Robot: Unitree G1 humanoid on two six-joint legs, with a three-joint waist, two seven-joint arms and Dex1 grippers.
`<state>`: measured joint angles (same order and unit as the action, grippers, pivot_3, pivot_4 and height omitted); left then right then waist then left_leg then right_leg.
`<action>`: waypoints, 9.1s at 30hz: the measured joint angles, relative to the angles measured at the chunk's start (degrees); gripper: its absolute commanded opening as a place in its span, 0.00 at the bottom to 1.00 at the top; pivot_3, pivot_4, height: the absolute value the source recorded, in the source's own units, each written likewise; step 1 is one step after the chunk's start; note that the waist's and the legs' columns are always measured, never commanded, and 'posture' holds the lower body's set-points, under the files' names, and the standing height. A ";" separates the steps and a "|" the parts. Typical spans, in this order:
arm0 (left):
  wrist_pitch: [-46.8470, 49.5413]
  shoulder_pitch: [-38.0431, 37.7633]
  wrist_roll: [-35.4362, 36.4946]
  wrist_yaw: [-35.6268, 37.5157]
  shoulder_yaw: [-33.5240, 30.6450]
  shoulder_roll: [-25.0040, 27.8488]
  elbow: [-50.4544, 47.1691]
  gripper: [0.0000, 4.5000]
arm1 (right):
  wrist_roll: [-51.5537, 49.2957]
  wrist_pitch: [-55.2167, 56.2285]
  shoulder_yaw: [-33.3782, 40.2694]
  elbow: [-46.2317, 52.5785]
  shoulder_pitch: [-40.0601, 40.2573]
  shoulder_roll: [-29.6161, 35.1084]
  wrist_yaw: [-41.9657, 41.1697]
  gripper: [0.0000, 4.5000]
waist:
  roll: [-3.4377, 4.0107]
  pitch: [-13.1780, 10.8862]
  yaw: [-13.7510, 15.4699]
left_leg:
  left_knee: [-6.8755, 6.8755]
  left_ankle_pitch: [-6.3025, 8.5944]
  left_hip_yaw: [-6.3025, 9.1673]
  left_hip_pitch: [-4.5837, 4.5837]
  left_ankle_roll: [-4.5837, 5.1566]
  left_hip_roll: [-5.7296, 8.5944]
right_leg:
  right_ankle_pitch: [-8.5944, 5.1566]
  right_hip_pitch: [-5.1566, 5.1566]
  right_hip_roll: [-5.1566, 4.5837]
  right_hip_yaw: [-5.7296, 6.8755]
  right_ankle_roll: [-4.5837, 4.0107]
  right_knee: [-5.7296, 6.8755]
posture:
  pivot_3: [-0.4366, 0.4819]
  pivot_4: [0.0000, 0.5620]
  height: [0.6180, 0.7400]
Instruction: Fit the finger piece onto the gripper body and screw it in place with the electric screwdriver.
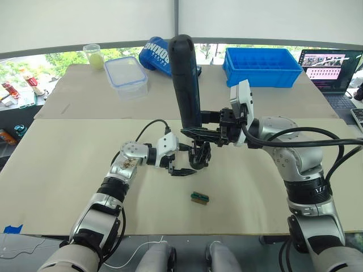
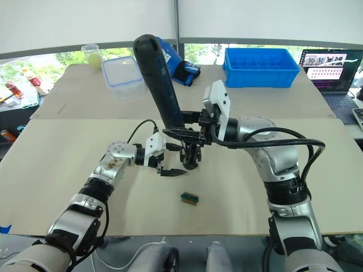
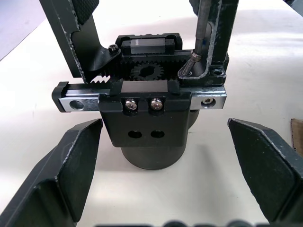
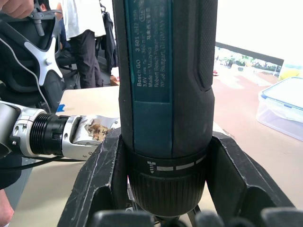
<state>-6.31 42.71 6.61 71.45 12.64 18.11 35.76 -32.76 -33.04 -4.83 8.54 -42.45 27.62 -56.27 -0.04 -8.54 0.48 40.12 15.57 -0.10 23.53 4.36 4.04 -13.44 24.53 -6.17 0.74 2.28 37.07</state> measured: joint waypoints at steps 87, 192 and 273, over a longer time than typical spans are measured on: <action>-10.06 4.21 -3.03 -5.73 -1.48 -6.78 17.30 0.51 | 2.17 11.84 1.89 2.23 11.61 -3.73 5.31 0.43 | -0.29 0.17 0.21 | 0.18 0.02 0.05 -0.37 0.07 0.01 | 0.01 -0.37 -0.01 -0.01 0.05 -0.01 | 0.48 0.27 1.00; 8.67 -18.34 4.70 7.78 3.84 10.99 -32.01 1.00 | -10.47 4.50 3.90 16.78 20.84 1.96 -3.11 0.43 | -0.96 0.55 0.33 | -0.16 -0.16 0.14 0.26 -0.08 0.00 | 0.01 0.35 -0.27 -0.13 0.04 -0.25 | 0.48 0.27 1.00; 3.85 -17.38 0.51 3.53 7.46 5.93 -24.68 1.00 | 0.01 12.57 -1.14 15.31 29.36 -0.08 -2.22 0.43 | -0.96 0.55 0.24 | -0.06 -0.19 0.08 0.24 -0.05 0.02 | 0.01 0.38 -0.17 -0.07 0.05 -0.06 | 0.48 0.27 1.00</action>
<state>-2.46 25.34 7.12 74.99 20.10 24.04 11.08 -32.75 -20.47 -5.96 23.84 -13.09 27.54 -58.49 -0.99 -7.99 0.72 40.06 15.37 -0.01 23.77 4.31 4.07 -13.43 24.91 -6.33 0.67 2.32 37.01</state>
